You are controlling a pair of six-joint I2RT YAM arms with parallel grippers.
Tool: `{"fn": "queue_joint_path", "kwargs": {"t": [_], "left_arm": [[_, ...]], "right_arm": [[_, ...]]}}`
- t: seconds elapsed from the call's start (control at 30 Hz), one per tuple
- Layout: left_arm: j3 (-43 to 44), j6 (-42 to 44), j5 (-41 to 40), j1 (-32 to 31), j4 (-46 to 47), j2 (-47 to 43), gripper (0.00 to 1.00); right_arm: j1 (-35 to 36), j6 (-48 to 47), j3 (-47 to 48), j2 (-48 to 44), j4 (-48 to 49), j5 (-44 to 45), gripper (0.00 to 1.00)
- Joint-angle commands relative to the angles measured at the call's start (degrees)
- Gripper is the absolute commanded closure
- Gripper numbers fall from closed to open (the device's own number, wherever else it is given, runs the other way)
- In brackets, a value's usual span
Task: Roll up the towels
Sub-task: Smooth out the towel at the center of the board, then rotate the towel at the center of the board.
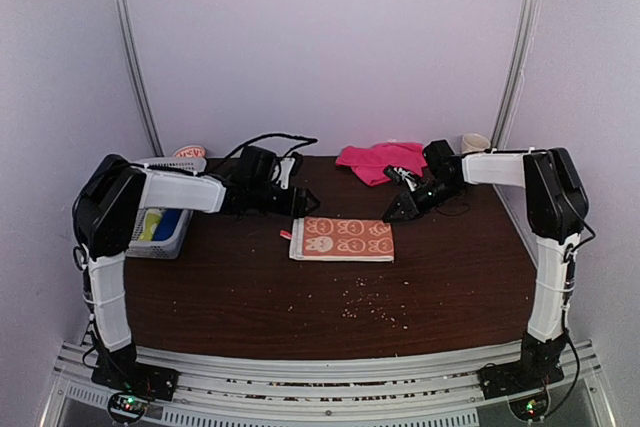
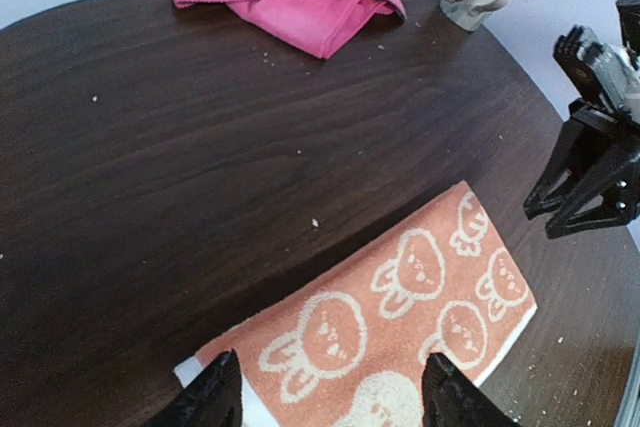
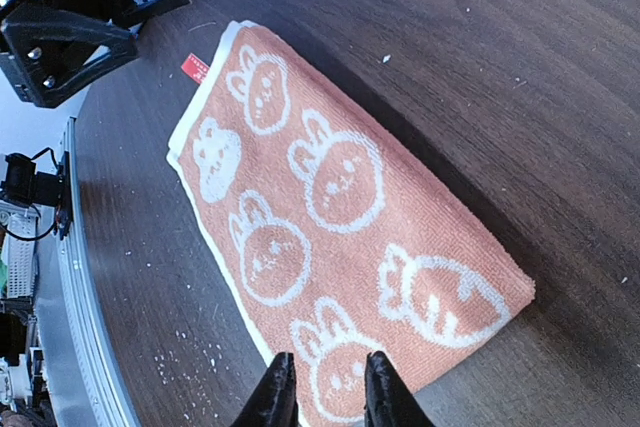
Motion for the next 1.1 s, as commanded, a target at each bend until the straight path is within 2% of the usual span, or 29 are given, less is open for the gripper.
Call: {"fn": "queue_joint_path", "kwargs": {"t": [0.0,0.2,0.37,0.47,0.63,0.73,0.77,0.93,1.07], "left_arm": [[3.03,-0.18,3.06,0.67,2.07,5.69,0.41],[4.55,-0.26,-0.03,0.81,0.85,9.22,0.43],[6.60,0.69,-2.44,1.25,-1.37,12.23,0.40],[6.48,0.81,-2.46,1.34,-1.12,12.16,0.36],[4.87,1.05,-2.90,1.30,0.03,7.55,0.20],[4.52,1.47,-3.35,1.38,-0.11,3.88,0.04],[4.22,1.57,-3.46,1.36,-0.05,2.54,0.02],[0.28,0.92,-3.39,1.36,1.47,-4.85,0.02],[-8.78,-0.64,-3.40,1.18,5.47,-12.06,0.02]], "right_arm": [[0.31,0.09,0.36,1.62,1.59,1.66,0.76],[0.71,0.44,1.02,2.53,2.21,2.27,0.76],[1.45,-0.38,1.48,2.37,1.83,3.56,0.76],[2.31,-1.37,2.52,2.44,0.84,4.57,0.75],[5.14,-3.43,5.81,3.08,-0.84,7.85,0.73],[7.04,-3.62,8.29,4.27,-0.85,9.76,0.70],[7.74,-3.64,9.00,4.72,-0.84,10.33,0.70],[10.01,-2.66,12.47,8.45,0.52,12.21,0.69],[10.22,0.58,14.82,11.93,3.36,12.35,0.72]]}}
